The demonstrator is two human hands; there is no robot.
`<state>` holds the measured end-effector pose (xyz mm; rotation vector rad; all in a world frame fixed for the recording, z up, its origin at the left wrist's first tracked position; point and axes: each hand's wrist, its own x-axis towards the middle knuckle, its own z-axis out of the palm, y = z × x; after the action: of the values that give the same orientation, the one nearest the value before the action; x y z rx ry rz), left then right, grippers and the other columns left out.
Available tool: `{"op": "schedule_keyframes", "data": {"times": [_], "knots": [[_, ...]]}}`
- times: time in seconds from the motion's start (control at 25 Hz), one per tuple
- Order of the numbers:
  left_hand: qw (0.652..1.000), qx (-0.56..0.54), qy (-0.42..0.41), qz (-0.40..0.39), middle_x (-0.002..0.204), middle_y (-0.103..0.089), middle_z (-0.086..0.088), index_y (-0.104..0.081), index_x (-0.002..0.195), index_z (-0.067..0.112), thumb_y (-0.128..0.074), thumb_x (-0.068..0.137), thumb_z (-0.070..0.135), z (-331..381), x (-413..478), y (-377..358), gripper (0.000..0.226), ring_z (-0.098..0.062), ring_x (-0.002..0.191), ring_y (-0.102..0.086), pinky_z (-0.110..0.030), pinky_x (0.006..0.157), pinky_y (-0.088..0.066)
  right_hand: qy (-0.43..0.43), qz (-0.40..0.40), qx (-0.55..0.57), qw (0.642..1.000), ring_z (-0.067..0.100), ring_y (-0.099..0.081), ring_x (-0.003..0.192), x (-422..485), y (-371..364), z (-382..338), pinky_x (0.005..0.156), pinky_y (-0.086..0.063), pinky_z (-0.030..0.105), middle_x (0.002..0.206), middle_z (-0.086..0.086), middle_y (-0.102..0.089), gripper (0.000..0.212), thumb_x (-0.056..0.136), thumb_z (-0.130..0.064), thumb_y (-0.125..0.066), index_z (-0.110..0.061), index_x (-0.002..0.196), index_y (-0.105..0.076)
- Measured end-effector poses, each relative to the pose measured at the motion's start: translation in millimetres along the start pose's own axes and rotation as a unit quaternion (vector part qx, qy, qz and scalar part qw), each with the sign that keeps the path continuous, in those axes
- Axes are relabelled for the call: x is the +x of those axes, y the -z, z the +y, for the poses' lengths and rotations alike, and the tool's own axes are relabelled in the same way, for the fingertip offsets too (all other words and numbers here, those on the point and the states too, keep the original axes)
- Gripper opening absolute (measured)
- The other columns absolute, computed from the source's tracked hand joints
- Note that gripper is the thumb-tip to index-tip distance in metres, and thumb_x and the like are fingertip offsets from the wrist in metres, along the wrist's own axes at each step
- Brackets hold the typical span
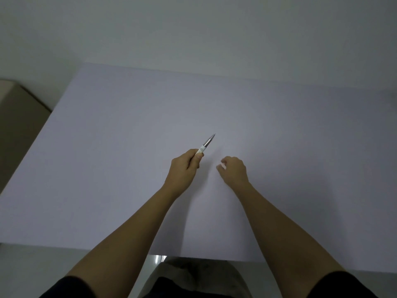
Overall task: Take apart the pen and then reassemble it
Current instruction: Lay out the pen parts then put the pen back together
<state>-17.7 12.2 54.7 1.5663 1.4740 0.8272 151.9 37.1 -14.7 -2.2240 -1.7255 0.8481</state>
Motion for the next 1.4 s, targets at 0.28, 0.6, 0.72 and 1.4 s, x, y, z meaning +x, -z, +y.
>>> {"op": "schedule_keyframes", "data": {"times": [0.28,0.6,0.72,1.4], "knots": [[1.000,0.002,-0.002,0.012,0.066,-0.052,0.006,-0.062,0.095,0.009,-0.042,0.097,0.027,-1.3,6.3,13.2,0.027,0.003,0.053,-0.045,-0.007,0.052,-0.036,0.004,0.019,-0.031,0.999,0.033,-0.058,0.105,3.2,-13.4,-0.2,0.087,-0.042,0.034,0.111,0.018,-0.064,0.028,0.085,-0.017,-0.061,-0.004,0.109,-0.060],[0.998,0.039,0.010,-0.043,0.073,-0.059,-0.009,-0.061,0.094,0.008,-0.041,0.098,0.030,-15.6,0.9,-2.2,0.030,-0.014,0.062,-0.048,-0.022,0.059,-0.038,-0.046,0.035,0.470,0.881,0.011,-0.061,0.090,-1.9,49.8,-35.7,0.083,-0.048,0.023,0.091,-0.002,-0.066,0.033,0.084,-0.024,-0.066,-0.019,0.115,-0.059],[0.997,0.039,0.009,-0.060,0.074,-0.058,-0.008,-0.060,0.094,0.008,-0.040,0.098,0.030,-15.6,-0.2,-4.6,0.030,-0.016,0.064,-0.048,-0.027,0.061,-0.038,-0.049,0.028,0.574,0.817,0.007,-0.063,0.082,-6.2,65.5,-39.4,0.080,-0.047,0.020,0.086,-0.001,-0.067,0.015,0.084,-0.019,-0.066,-0.018,0.097,-0.059],[0.993,0.074,-0.018,-0.087,0.079,-0.063,-0.019,-0.059,0.090,0.006,-0.040,0.098,0.027,-9.4,12.6,-5.4,0.029,-0.015,0.060,-0.044,-0.024,0.057,-0.034,-0.039,-0.028,0.544,0.838,0.009,-0.065,0.086,-16.6,57.6,-41.0,0.081,-0.047,0.020,0.086,0.000,-0.070,0.006,0.083,-0.024,-0.068,-0.020,0.086,-0.065]]}}
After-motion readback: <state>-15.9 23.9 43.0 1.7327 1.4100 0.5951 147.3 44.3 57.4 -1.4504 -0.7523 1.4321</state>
